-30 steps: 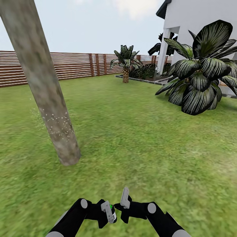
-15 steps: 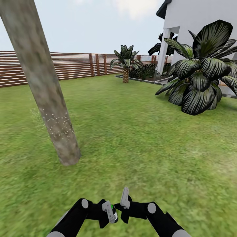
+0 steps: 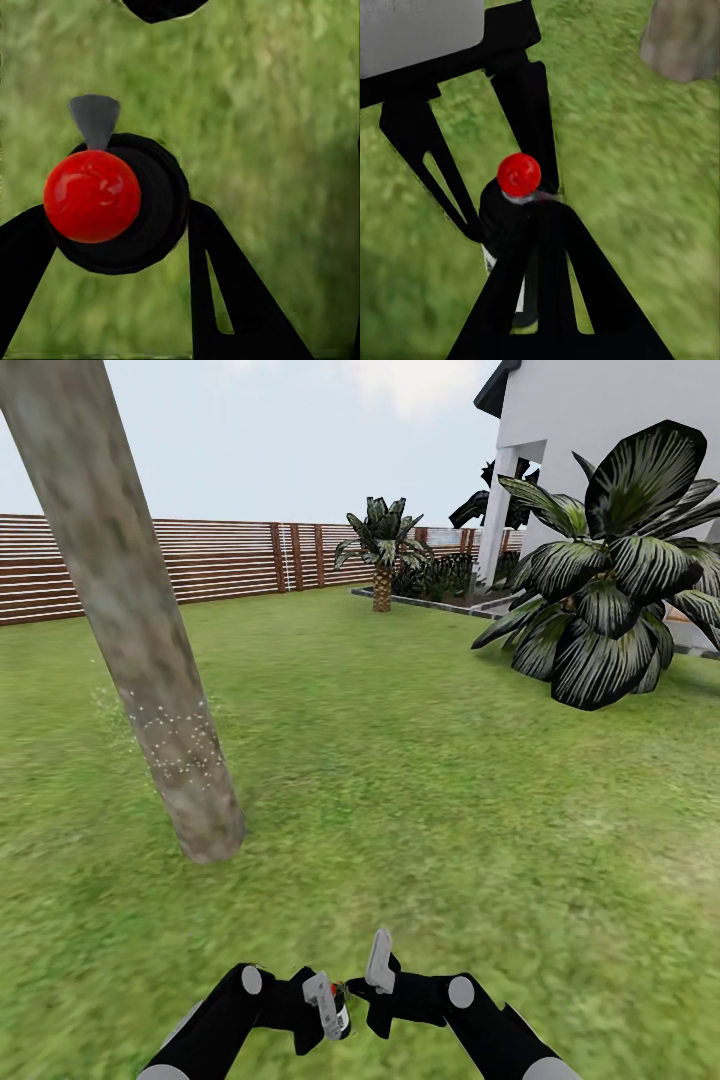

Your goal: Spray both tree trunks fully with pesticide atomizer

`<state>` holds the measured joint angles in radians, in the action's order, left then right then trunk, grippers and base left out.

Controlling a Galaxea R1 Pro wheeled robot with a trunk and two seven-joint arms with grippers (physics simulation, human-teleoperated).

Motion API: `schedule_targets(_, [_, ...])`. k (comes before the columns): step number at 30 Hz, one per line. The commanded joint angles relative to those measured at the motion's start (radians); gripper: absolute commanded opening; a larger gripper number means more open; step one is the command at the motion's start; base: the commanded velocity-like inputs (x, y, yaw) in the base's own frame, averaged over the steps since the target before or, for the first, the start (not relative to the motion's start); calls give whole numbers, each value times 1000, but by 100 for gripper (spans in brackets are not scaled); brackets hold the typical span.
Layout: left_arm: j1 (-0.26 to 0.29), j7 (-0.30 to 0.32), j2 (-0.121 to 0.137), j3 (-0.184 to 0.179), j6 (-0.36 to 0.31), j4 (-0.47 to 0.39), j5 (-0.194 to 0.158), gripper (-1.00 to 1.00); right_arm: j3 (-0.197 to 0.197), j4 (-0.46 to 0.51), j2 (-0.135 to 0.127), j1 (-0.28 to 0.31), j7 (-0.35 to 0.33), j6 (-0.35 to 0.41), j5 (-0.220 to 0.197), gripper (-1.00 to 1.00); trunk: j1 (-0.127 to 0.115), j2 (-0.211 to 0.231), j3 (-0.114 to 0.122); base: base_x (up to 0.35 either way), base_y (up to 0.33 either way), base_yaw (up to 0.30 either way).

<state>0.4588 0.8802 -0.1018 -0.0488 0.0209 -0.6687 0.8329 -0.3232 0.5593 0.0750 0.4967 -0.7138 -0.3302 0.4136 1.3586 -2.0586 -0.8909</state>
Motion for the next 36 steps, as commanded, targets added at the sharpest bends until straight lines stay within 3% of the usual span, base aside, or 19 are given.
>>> schedule_targets(1, [-1,3,15,1,2,-2,6,-100,1,1,0,1,1,-6,10,-100,0,0,-1,0,0,0])
schedule_targets(5, [-1,3,86,2,7,-3,8,-100,1,1,-1,0,1,-7,10,-100,0,0,-1,0,0,0])
schedule_targets(6, [-2,4,114,2,12,-3,8,-100,1,-1,-1,0,1,-7,10,-100,0,0,-1,0,0,0])
schedule_targets(7, [-3,5,165,2,16,-3,4,-100,2,-2,-4,0,1,-8,11,100,0,0,-1,0,0,0])
schedule_targets(11, [-4,-17,226,22,12,-2,-1,-100,4,-12,-10,0,5,-10,12,100,0,0,-1,0,0,0])
schedule_targets(12, [-5,-46,233,50,12,-1,-10,-100,5,-13,-12,0,7,-10,13,100,0,0,-1,0,0,0])
schedule_targets(14, [-6,-136,231,150,15,24,-50,-100,6,-44,-24,-1,47,-11,11,100,0,0,-1,0,0,0])
schedule_targets(15, [-6,-180,229,204,17,55,-80,-100,6,-85,-31,-2,106,-12,8,100,0,0,-1,0,0,0])
schedule_targets(17, [-7,-289,224,304,31,143,-180,-100,6,-236,-39,-4,304,-14,2,100,0,0,-1,0,0,0])
schedule_targets(19, [-8,-453,224,350,130,258,-309,-100,7,-393,-41,-5,551,-31,-21,100,0,0,-1,0,0,0])
schedule_targets(21, [-11,-624,224,362,233,382,-426,-100,7,-472,-41,-6,762,-82,-92,100,0,0,-1,0,0,0])
schedule_targets(22, [-13,-697,224,364,275,428,-470,-100,7,-488,-42,-7,855,-102,-152,100,0,0,-1,0,0,0])
schedule_targets(23, [-15,-753,224,365,306,456,-499,-100,7,-497,-43,-12,931,-114,-217,100,0,0,-1,0,0,0])
schedule_targets(26, [-41,-813,224,366,338,483,-525,-100,7,-504,-66,-24,1034,-126,-361,100,0,0,-1,0,0,0])
schedule_targets(28, [-53,-822,224,365,343,489,-529,-100,6,-506,-98,-28,1049,-138,-399,100,0,0,-1,0,0,0])
schedule_targets(30, [-56,-824,223,365,345,514,-530,-100,6,-506,-106,-35,1052,-145,-406,100,0,0,-1,0,0,0])
schedule_targets(34, [-59,-826,231,367,347,541,-556,-100,7,-504,-87,-38,1053,-147,-415,100,0,0,-1,-18,0,0])
schedule_targets(35, [-79,-826,234,368,349,533,-604,-100,8,-505,-86,-38,1054,-147,-417,100,0,0,-1,-329,0,0])
schedule_targets(36, [-82,-826,234,368,349,532,-607,-100,9,-505,-86,-38,1054,-147,-419,100,0,0,-1,-333,0,0])
